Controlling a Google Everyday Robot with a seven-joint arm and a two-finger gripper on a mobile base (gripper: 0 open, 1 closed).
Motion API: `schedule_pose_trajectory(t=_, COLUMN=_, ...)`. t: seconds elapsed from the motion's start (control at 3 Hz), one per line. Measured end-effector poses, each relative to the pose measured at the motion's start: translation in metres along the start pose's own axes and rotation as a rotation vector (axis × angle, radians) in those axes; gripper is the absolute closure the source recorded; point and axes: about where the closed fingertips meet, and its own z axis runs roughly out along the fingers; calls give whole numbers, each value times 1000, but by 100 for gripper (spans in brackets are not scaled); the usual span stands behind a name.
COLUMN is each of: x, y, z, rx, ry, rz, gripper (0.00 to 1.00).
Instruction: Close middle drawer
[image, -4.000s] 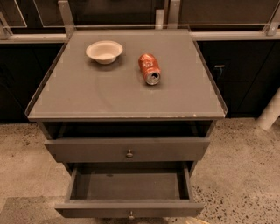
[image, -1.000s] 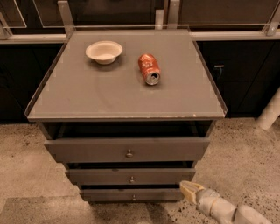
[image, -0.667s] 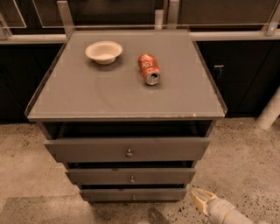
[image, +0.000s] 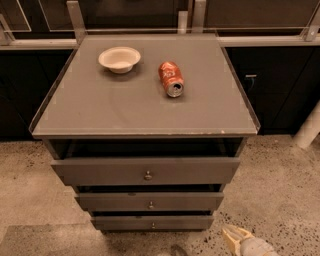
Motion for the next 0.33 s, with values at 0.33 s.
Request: schedule_pose_trajectory(t=0.33, x=0, y=0, z=0, rx=0, ry=0, rz=0, gripper=36)
